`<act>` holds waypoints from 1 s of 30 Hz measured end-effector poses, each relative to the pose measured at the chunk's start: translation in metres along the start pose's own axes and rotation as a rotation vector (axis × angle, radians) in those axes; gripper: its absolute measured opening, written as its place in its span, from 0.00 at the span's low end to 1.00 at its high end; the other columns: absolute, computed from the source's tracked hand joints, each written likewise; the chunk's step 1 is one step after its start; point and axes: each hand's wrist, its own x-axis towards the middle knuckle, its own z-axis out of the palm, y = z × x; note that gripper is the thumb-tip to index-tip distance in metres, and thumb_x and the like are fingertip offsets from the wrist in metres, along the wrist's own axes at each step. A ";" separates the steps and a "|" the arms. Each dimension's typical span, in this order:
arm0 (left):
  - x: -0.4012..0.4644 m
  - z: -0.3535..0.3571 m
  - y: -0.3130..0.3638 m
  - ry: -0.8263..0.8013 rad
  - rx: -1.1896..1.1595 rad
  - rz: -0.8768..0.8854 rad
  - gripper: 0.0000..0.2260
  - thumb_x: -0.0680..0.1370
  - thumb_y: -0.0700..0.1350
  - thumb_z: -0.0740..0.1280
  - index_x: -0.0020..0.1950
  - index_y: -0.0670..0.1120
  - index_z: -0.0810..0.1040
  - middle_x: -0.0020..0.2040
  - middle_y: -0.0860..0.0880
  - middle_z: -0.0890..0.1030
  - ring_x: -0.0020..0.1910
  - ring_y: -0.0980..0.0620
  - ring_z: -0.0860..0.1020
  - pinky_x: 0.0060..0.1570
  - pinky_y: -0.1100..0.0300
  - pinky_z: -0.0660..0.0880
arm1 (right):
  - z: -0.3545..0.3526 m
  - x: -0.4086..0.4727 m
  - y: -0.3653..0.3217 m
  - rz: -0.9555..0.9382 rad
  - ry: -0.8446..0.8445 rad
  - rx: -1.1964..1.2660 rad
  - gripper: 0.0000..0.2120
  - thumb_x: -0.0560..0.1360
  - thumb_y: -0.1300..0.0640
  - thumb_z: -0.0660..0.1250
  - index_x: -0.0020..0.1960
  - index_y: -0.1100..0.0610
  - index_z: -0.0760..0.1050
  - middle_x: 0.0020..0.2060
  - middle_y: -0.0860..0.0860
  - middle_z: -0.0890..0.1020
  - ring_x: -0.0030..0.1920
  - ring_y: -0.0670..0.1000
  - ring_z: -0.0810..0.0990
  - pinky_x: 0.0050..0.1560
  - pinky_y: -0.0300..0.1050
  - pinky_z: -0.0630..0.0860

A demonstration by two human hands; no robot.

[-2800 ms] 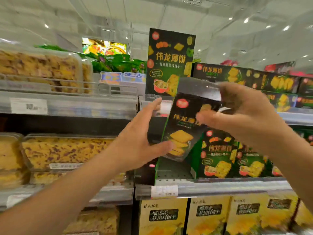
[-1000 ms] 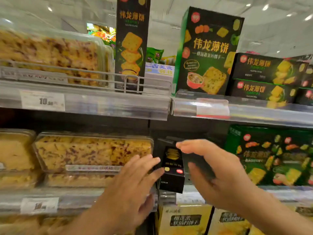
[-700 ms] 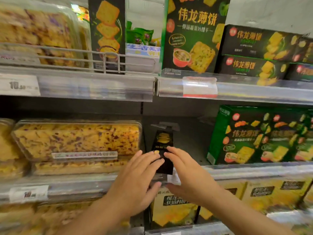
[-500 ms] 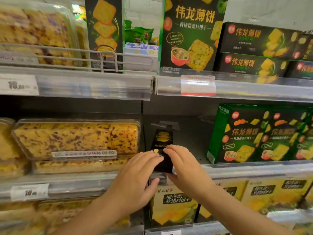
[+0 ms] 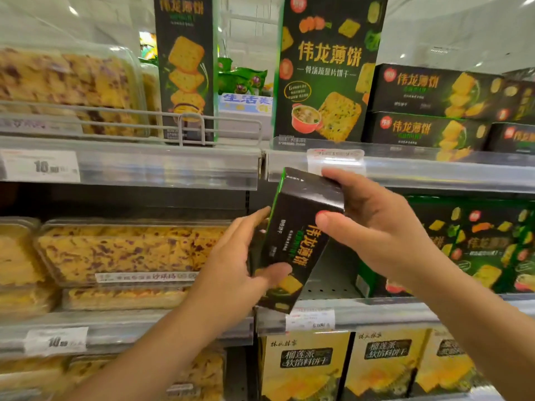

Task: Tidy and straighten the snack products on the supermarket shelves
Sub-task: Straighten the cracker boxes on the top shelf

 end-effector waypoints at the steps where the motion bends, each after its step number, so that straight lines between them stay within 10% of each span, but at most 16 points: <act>1: 0.001 -0.001 0.002 0.014 -0.028 -0.005 0.35 0.68 0.54 0.77 0.59 0.82 0.59 0.59 0.73 0.72 0.59 0.73 0.70 0.52 0.65 0.73 | -0.003 0.003 -0.004 0.018 -0.011 0.004 0.33 0.69 0.40 0.73 0.71 0.46 0.69 0.57 0.42 0.81 0.58 0.46 0.80 0.55 0.51 0.81; 10: 0.022 -0.029 0.033 0.092 -0.039 0.119 0.29 0.69 0.59 0.75 0.62 0.78 0.63 0.58 0.69 0.73 0.59 0.69 0.72 0.49 0.80 0.68 | -0.021 0.029 -0.052 -0.114 -0.063 -0.067 0.30 0.62 0.41 0.76 0.62 0.34 0.72 0.57 0.37 0.78 0.57 0.42 0.80 0.42 0.42 0.83; 15: 0.048 -0.090 0.040 0.222 0.217 0.362 0.25 0.78 0.66 0.56 0.73 0.60 0.64 0.68 0.60 0.70 0.69 0.57 0.69 0.65 0.65 0.67 | -0.044 0.077 -0.122 -0.309 0.046 -0.060 0.26 0.62 0.42 0.76 0.59 0.39 0.78 0.50 0.42 0.83 0.50 0.49 0.84 0.47 0.50 0.82; 19: 0.073 -0.136 0.003 0.393 0.695 0.384 0.25 0.81 0.57 0.57 0.72 0.42 0.69 0.70 0.42 0.68 0.70 0.42 0.66 0.69 0.52 0.59 | -0.059 0.129 -0.173 -0.372 0.153 -0.133 0.15 0.68 0.52 0.76 0.52 0.41 0.79 0.36 0.35 0.81 0.40 0.39 0.83 0.41 0.33 0.78; 30: 0.089 -0.141 -0.047 0.577 1.032 0.505 0.28 0.81 0.58 0.58 0.69 0.36 0.72 0.69 0.39 0.73 0.72 0.39 0.66 0.75 0.42 0.57 | -0.034 0.226 -0.191 -0.303 0.190 -0.587 0.18 0.75 0.50 0.70 0.64 0.49 0.74 0.48 0.45 0.79 0.46 0.44 0.77 0.40 0.36 0.70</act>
